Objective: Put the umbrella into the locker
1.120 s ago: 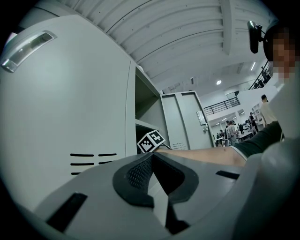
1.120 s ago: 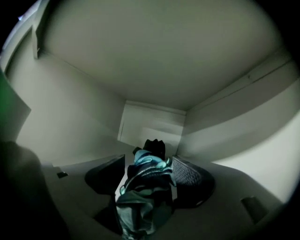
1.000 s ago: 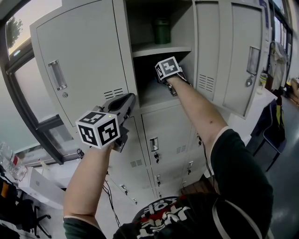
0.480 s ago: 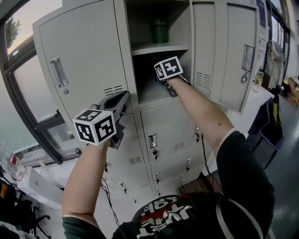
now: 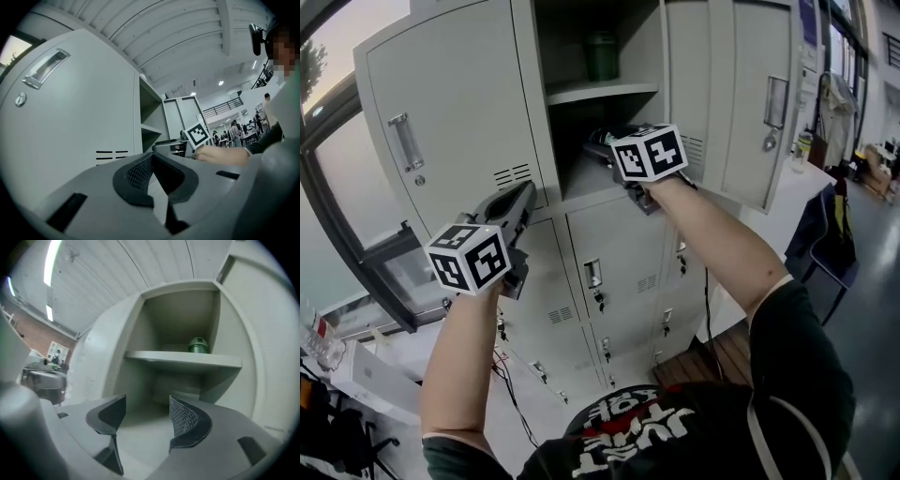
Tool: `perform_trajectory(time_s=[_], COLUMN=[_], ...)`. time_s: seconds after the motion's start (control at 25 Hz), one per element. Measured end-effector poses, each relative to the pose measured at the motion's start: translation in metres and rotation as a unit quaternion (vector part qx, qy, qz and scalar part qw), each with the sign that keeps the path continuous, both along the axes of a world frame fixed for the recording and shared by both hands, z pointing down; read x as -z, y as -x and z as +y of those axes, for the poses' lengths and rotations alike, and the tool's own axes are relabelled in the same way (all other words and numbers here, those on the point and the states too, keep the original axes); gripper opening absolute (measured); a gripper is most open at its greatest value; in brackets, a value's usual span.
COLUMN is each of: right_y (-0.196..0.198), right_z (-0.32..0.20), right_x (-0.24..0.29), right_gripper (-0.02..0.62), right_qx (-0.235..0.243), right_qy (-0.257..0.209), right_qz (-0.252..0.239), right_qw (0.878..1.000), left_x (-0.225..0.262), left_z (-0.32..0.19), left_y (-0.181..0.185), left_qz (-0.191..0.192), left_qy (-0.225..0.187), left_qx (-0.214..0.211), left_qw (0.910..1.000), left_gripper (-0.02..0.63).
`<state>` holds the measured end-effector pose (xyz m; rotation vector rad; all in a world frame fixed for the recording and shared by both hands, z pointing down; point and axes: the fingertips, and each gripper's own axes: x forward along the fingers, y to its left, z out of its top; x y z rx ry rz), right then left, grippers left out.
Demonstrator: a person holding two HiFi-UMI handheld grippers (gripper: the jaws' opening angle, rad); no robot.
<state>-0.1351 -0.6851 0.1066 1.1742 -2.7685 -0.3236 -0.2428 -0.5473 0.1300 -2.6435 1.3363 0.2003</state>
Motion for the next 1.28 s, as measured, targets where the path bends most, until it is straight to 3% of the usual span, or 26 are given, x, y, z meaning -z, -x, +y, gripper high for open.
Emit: perform_trajectory(time_s=[0.12,0.24,0.44,0.72,1.0,1.28], right_y=[-0.006,-0.016,-0.030,-0.037,-0.027,-0.021], right_z=[0.028,0.050,0.078,0.111,0.139,0.144], right_x=[-0.010,-0.020,-0.043,-0.074,-0.118,-0.176], right_gripper=[0.264,0.134,0.058,0.034,0.034,0.034], right_qx=[0.019,0.023,0.040,0.071,0.114,0.140], right_qy=[-0.008,-0.015,-0.019,-0.024,-0.019,0.016], right_qz=[-0.002,-0.014,-0.038,-0.055,-0.050,-0.061], right_qw=[1.000,1.000,0.998,0.996,0.992,0.988], left_x=[-0.007,-0.013,-0.029,-0.060,-0.118,-0.181], left_z=[0.007,0.012,0.023,0.038,0.060,0.068], left_y=[0.007,0.012,0.012,0.009,0.009,0.022], left_qz=[0.003,-0.005,-0.018,-0.032,-0.040,-0.031], left_qy=[-0.002,-0.009,-0.008,-0.009,0.014,0.048], left_qx=[0.005,0.016,0.018,0.027,0.042,0.060], left_qw=[1.0000,0.9998,0.9996,0.9991,0.9982,0.9966], left_gripper=[0.009,0.009,0.009,0.009,0.009,0.009])
